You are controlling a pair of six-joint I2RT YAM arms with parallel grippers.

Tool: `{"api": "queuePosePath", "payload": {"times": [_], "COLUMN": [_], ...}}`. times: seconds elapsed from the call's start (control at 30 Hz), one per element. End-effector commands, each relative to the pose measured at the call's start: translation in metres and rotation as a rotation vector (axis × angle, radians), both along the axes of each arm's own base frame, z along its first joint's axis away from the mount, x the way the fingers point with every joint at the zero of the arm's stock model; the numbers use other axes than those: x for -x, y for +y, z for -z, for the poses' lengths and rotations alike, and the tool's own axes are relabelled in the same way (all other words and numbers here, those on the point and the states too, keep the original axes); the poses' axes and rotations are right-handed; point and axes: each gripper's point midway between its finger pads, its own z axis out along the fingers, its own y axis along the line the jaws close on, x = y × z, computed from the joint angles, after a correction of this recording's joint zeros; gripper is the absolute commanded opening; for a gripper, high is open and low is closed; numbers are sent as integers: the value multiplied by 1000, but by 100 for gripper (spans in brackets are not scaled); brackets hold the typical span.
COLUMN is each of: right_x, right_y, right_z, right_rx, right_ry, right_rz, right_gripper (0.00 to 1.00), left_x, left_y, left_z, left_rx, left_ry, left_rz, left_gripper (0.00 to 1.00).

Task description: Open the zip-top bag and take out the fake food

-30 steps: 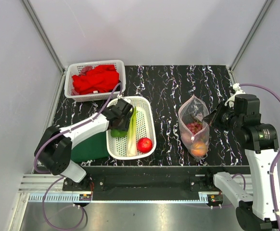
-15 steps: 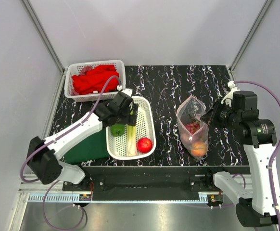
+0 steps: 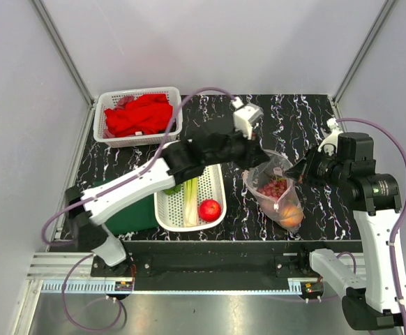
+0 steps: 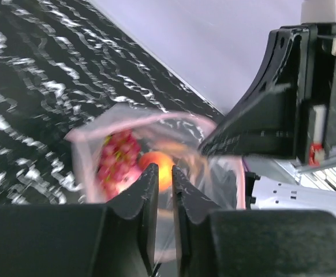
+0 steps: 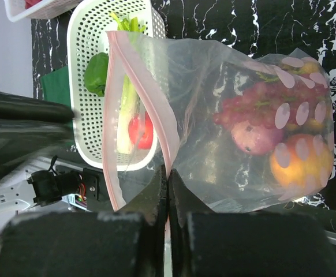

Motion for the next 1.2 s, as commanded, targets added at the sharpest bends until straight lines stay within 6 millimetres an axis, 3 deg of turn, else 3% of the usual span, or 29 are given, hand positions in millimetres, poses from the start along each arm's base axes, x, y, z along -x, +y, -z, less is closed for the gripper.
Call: {"api": "queuePosePath", "payload": {"times": [0.0, 0.1, 0.3, 0.33, 0.47, 0.6, 0.87, 0.93, 1.0, 1.1, 1.17], "right_x": [1, 3, 7, 7, 4, -3, -11, -13, -13, -12, -10], "right_y": [8, 9, 15, 16, 19, 19, 18, 19, 19, 18, 19], "right_z": [-16, -17, -14, -13, -10, -8, 1, 0, 0, 1, 3], "right_rx": [-52, -74, -134, -140, -172, -175, -185, -189, -191, -189, -191], "right_ry": [-44, -34, 8, 10, 48, 75, 126, 127, 131, 133, 140], "right_rz": [-19, -5, 12, 15, 34, 46, 94, 94, 97, 97, 96], "right_gripper": [0, 0, 0, 0, 0, 0, 0, 0, 0, 0, 0], "left_x": [16, 18, 14, 11, -3, -11, -15, -18, -23, -25, -26], "left_y": [-38, -44, -45, -46, -47, -50, -62, -62, -61, -61, -63], "left_z": [6, 28, 69, 83, 120, 142, 168, 180, 195, 206, 214], "left_rx": [-31, -108, -236, -268, -312, -310, -314, -338, -368, -394, -406], "left_ry": [-21, -31, -75, -80, -78, -113, -128, -125, -126, -128, -123], "left_rz": [113, 112, 65, 48, -27, -60, -43, -52, -67, -67, -63], "left_gripper": [13, 5, 2, 1, 3, 7, 27, 34, 48, 57, 58]}}
